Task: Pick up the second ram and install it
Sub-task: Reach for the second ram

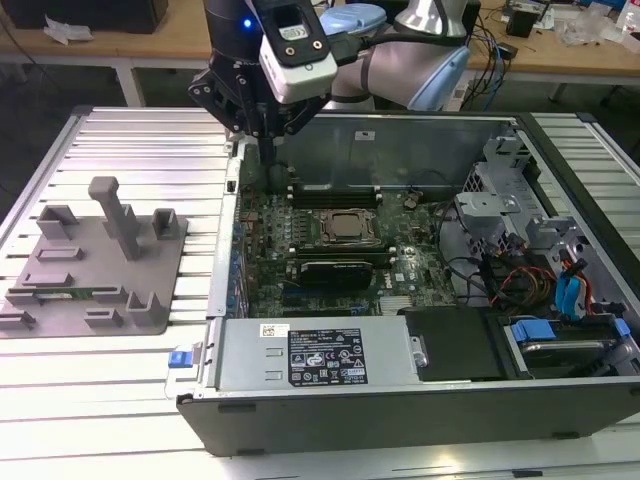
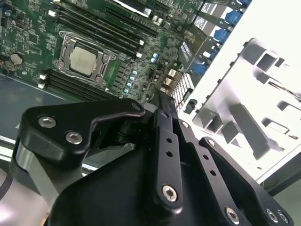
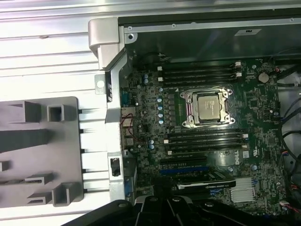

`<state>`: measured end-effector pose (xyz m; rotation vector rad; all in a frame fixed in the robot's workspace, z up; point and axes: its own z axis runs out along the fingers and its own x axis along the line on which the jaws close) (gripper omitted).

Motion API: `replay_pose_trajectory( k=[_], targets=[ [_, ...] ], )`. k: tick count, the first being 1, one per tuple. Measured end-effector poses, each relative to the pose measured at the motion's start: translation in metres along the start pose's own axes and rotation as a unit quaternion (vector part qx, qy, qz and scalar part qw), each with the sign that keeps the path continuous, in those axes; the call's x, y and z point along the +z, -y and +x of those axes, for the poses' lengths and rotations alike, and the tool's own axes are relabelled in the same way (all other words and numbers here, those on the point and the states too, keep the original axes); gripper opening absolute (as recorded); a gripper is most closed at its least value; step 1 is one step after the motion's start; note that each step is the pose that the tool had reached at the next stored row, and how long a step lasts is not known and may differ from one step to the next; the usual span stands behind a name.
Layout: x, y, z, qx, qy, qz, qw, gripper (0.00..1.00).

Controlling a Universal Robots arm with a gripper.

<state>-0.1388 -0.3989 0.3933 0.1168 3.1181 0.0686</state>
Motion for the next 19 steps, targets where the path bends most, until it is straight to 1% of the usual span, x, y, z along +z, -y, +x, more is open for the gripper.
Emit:
replay_pose_trajectory(
  k=[3, 7, 12, 13, 18, 19],
  targets=[
    [0.0000, 0.0003, 0.0051, 0.000, 0.0000, -0.0001, 1.0000, 0.08],
    [-0.0001, 0.0005, 0.0077, 0.000, 0.0000, 0.0000, 1.0000, 0.08],
    [-0.0003, 0.0012, 0.0163, 0.000, 0.0000, 0.0000, 1.0000, 0.08],
    [-0.0004, 0.0013, 0.0181, 0.000, 0.0000, 0.0000, 1.0000, 0.08],
    [-0.0007, 0.0025, 0.0331, 0.000, 0.0000, 0.0000, 1.0000, 0.08],
    [-0.0007, 0.0026, 0.0346, 0.000, 0.0000, 0.0000, 1.0000, 0.08]
  ],
)
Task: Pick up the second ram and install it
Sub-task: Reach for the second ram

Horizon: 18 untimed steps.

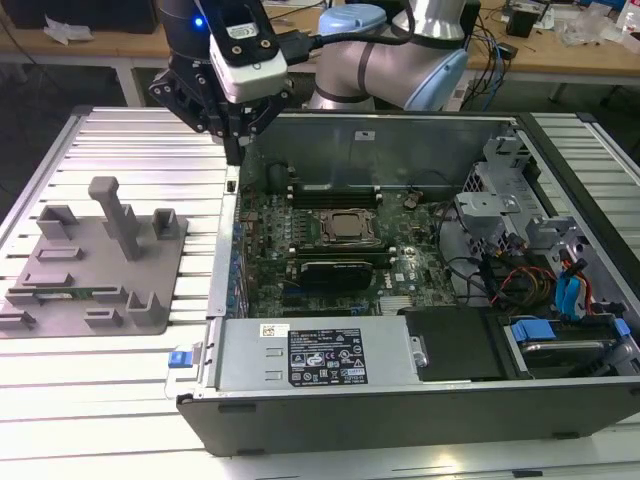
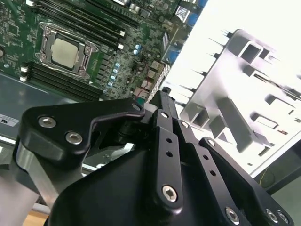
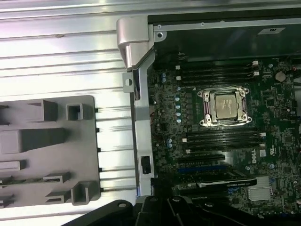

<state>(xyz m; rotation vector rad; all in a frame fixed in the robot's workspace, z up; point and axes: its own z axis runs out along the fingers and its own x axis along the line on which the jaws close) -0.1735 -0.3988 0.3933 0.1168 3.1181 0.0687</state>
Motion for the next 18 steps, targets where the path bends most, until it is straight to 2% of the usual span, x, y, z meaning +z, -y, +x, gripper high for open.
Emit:
replay_pose_trajectory(
  k=[2, 6, 8, 11, 18],
  targets=[
    [-0.0001, 0.0004, 0.0048, 0.000, 0.0000, 0.0000, 1.0000, 0.08],
    [-0.0005, 0.0016, 0.0211, 0.000, 0.0000, 0.0000, 1.0000, 0.08],
    [-0.0006, 0.0018, 0.0242, 0.000, 0.0000, 0.0000, 1.0000, 0.08],
    [-0.0007, 0.0025, 0.0330, 0.000, 0.0000, 0.0005, 1.0000, 0.08],
    [0.0000, 0.0052, 0.0692, 0.000, 0.0002, 0.0014, 1.0000, 0.08]
  ],
)
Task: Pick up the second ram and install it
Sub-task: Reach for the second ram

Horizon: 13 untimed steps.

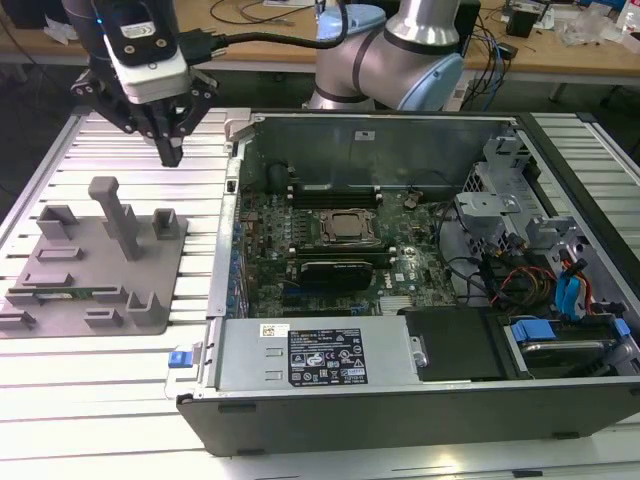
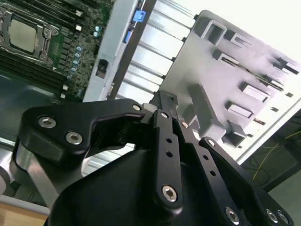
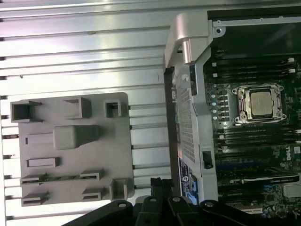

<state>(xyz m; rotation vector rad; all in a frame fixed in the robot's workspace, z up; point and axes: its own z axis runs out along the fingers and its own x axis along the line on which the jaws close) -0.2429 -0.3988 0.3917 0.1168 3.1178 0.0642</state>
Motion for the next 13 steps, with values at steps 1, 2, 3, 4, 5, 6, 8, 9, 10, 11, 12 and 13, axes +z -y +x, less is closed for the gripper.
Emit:
replay_pose_trajectory(
  k=[1, 2, 3, 4, 5, 6, 8, 9, 10, 11, 12, 13],
  targets=[
    [0.0003, 0.0004, 0.0056, 0.000, 0.0000, 0.0001, 1.0000, 0.08],
    [0.0008, 0.0008, 0.0096, 0.000, 0.0001, 0.0002, 1.0000, 0.08],
    [0.0018, 0.0011, 0.0144, 0.000, 0.0002, 0.0003, 1.0000, 0.08],
    [0.0029, 0.0015, 0.0189, 0.000, 0.0002, 0.0004, 1.0000, 0.08],
    [0.0042, 0.0019, 0.0225, 0.000, 0.0002, 0.0003, 1.0000, 0.08],
    [0.0059, 0.0023, 0.0274, 0.000, 0.0002, 0.0004, 1.0000, 0.08],
    [0.0090, 0.0030, 0.0347, 0.000, 0.0003, 0.0004, 1.0000, 0.08],
    [0.0103, 0.0033, 0.0381, 0.000, 0.0003, 0.0004, 1.0000, 0.08],
    [0.0130, 0.0044, 0.0453, 0.000, 0.0002, 0.0004, 1.0000, 0.08],
    [0.0143, 0.0052, 0.0489, -0.001, 0.0002, 0.0004, 1.0000, 0.08],
    [0.0148, 0.0056, 0.0505, -0.001, 0.0002, 0.0004, 1.0000, 0.08],
    [0.0160, 0.0065, 0.0537, -0.001, 0.0002, 0.0004, 1.0000, 0.08]
  ],
)
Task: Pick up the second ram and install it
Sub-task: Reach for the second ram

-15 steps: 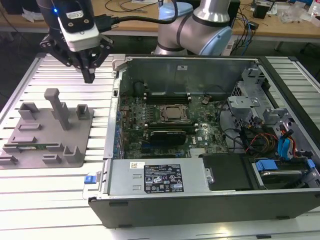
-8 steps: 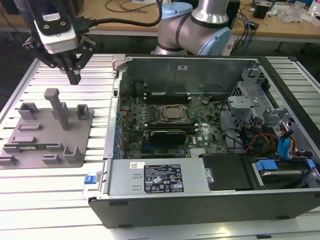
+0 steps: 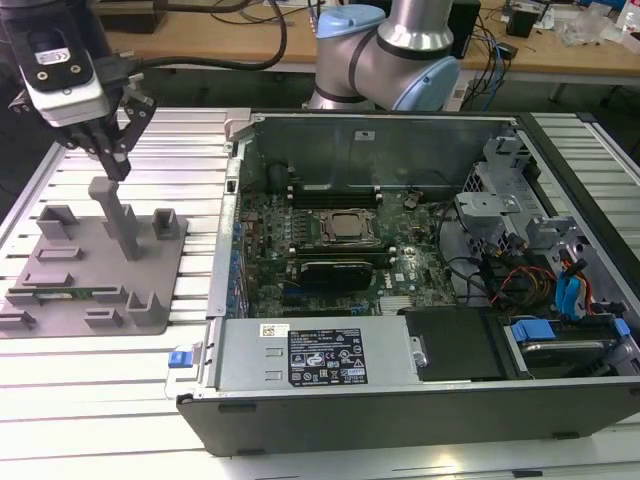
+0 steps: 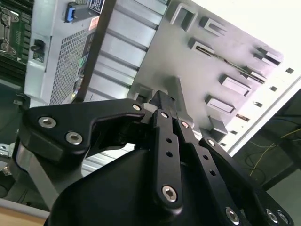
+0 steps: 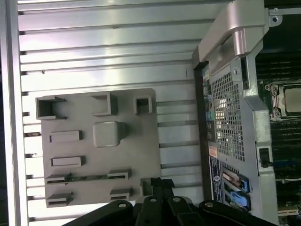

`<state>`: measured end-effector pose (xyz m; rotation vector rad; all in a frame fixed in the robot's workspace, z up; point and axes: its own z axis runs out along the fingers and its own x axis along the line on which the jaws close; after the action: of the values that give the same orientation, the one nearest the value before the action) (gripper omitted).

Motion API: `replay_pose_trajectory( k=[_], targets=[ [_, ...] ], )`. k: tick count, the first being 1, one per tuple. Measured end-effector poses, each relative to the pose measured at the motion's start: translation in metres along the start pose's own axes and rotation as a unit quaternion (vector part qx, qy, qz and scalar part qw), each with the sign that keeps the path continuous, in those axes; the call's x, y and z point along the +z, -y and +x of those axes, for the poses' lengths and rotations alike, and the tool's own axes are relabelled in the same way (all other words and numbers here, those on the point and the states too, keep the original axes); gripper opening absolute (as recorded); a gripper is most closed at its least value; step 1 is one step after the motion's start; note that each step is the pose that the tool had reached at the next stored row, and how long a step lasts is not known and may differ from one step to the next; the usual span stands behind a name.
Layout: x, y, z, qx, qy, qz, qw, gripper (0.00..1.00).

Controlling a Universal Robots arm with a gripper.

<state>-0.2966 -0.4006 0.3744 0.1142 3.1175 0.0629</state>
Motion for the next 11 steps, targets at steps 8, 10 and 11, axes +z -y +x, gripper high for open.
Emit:
replay_pose_trajectory(
  k=[8, 10, 11],
  targets=[
    [0.0099, 0.0123, 0.0289, -0.002, 0.0000, 0.0000, 1.0000, 0.08],
    [0.0137, 0.0151, 0.0379, -0.003, -0.0001, 0.0000, 1.0000, 0.08],
    [0.0148, 0.0156, 0.0403, -0.003, -0.0001, -0.0001, 1.0000, 0.08]
  ],
)
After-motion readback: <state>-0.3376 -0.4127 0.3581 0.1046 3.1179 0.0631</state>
